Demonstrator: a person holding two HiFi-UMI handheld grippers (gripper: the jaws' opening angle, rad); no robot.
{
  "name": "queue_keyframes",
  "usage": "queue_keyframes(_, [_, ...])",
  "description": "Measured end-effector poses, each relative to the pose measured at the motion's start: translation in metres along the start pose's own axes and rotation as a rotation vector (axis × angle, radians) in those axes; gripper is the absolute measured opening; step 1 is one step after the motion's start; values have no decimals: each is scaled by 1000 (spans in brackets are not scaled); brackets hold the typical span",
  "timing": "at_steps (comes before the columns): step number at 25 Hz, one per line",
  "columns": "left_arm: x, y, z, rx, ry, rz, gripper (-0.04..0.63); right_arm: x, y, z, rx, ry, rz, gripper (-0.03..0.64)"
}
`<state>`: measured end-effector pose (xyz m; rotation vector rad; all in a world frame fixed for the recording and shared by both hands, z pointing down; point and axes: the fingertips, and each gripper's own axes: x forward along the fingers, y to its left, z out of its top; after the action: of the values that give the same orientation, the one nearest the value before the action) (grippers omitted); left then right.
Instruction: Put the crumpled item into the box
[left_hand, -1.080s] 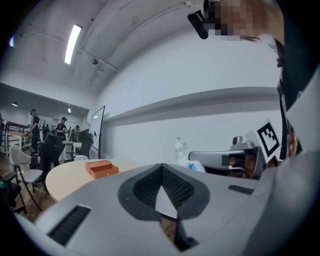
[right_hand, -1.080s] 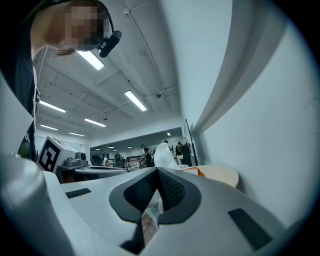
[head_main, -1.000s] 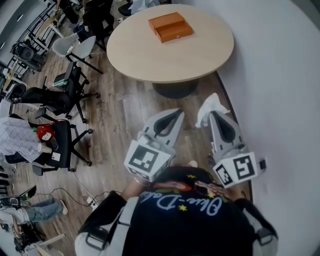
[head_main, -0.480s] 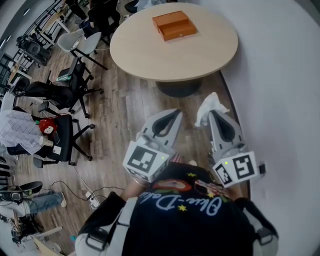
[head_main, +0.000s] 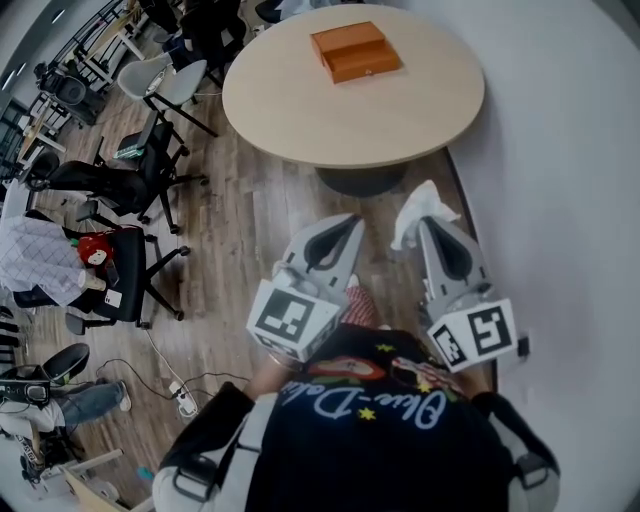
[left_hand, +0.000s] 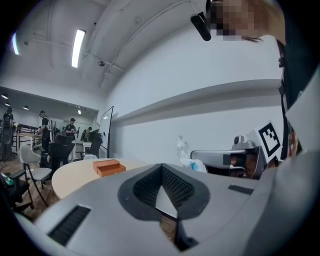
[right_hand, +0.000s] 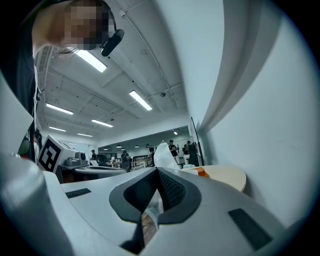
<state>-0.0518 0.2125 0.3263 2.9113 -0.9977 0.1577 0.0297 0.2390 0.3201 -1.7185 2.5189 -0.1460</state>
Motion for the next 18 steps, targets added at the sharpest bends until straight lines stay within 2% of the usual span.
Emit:
queue_keyframes(5, [24,9,14,24,-38,-38,-9,16,-19,13,-48,-11,-38,0])
queue_keyframes(18, [79,51,18,0,-53,-85,-9,67,-54,17,-78,8,-83,0])
